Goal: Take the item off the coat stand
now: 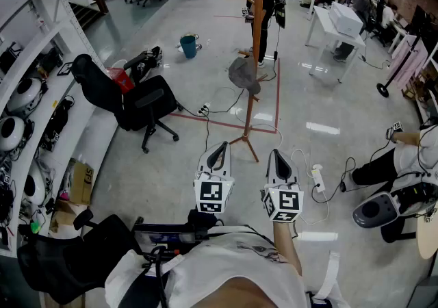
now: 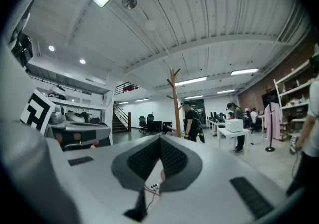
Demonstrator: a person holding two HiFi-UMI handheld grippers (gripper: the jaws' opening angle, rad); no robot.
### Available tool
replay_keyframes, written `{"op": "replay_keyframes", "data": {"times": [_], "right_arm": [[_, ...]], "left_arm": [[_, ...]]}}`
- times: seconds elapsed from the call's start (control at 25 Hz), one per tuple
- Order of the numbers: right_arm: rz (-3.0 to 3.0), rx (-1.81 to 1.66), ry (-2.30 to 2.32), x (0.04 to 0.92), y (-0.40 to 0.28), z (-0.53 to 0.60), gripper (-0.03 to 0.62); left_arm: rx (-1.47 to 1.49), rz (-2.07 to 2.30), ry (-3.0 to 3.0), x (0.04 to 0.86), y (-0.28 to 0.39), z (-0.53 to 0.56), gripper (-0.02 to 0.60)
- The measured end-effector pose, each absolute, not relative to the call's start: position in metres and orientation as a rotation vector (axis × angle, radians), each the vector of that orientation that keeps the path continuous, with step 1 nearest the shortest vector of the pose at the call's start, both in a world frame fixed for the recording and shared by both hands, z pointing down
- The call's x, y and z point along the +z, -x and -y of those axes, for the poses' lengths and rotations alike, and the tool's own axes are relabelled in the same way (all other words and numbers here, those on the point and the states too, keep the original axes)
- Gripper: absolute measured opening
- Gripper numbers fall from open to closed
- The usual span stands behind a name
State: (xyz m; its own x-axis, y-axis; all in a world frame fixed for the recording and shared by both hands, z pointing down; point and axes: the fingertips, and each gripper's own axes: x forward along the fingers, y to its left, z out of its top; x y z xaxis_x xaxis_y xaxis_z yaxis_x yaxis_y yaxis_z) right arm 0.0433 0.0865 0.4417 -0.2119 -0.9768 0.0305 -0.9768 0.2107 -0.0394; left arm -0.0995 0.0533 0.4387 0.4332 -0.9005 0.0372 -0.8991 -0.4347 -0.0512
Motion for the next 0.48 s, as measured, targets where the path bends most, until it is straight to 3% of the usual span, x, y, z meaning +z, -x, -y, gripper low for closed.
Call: {"op": "replay_keyframes", "data": {"times": [0.48], "right_arm": [[-2.445, -0.087, 1.97, 0.444, -0.057, -0.085, 0.005]], "left_arm": [[-0.097, -1.676, 2.636, 0.439, 0.088, -0.051, 0.002]]}}
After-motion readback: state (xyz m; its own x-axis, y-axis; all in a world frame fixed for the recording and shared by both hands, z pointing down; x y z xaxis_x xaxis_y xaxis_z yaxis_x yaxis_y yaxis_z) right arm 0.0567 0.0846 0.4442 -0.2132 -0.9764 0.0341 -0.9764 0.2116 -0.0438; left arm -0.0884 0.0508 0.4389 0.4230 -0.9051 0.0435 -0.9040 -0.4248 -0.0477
